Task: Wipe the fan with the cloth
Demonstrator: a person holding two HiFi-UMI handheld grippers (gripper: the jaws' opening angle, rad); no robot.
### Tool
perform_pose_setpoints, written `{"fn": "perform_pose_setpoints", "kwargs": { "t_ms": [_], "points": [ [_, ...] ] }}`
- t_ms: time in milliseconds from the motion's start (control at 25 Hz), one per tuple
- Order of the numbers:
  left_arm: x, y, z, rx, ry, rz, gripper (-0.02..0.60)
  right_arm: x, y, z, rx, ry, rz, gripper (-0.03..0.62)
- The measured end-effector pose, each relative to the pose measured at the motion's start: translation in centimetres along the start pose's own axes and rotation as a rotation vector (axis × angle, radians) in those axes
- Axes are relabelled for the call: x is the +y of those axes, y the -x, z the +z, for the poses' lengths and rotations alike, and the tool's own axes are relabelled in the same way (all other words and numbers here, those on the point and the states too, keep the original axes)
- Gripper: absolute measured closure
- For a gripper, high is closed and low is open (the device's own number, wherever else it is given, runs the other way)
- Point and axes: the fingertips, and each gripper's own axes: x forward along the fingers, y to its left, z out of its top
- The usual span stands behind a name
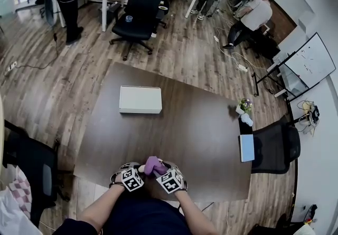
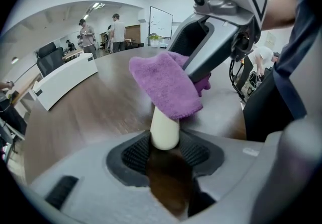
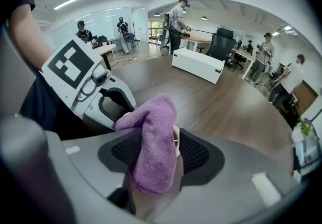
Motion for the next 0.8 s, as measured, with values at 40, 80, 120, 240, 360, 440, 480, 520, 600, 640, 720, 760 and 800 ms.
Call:
{"fn": "perform_pose_setpoints", "kwargs": {
  "t_ms": [40,80,120,240,360,440,480,520,600,640,720,760,800],
  "points": [
    [0.0,-0.1,0.0,-0.001,0.003,-0.001,0.408,-0.1,0.4,0.1,-0.016,-0.008,-0.003,0.344],
    [0.1,-0.2,-0.1,-0.001,0.006,-0.001,0.408,-0.1,0.8,0.3,-0.033,-0.016,-0.006,0.345],
    [0.2,-0.3,-0.1,0.000,0.009,-0.001,0.408,0.0,1.1,0.5,-0.047,-0.022,-0.008,0.351],
    [0.2,-0.3,-0.3,0.005,0.013,-0.005,0.410,0.6,0.9,0.5,-0.043,-0.011,-0.010,0.383],
    [0.1,-0.5,-0.5,0.006,0.014,-0.006,0.410,0.9,-0.3,0.1,-0.016,0.016,-0.014,0.428],
    [0.2,-0.6,-0.3,0.001,0.018,-0.003,0.410,0.5,-0.9,0.2,-0.009,0.031,-0.032,0.466],
    [0.3,-0.6,-0.2,-0.003,0.019,0.002,0.410,0.2,-1.1,0.3,-0.008,0.025,-0.038,0.472],
    [0.5,-0.7,-0.1,-0.005,0.020,0.006,0.410,0.0,-1.1,0.4,-0.007,0.008,-0.038,0.480],
    [0.6,-0.7,-0.1,-0.002,0.020,0.008,0.410,0.1,-1.1,0.9,-0.009,-0.032,-0.016,0.507],
    [0.6,-0.6,-0.1,0.000,0.018,0.007,0.410,0.5,-1.1,1.3,-0.011,-0.035,0.001,0.514],
    [0.6,-0.6,-0.1,0.003,0.016,0.008,0.410,1.7,-1.1,2.2,-0.010,0.003,0.032,0.520],
    [0.6,-0.6,-0.1,0.003,0.016,0.008,0.410,2.6,-1.1,2.6,-0.006,0.029,0.050,0.522],
    [0.5,-0.5,0.0,0.003,0.015,0.008,0.410,3.5,-1.3,2.9,0.000,0.055,0.072,0.522]
  ]
}}
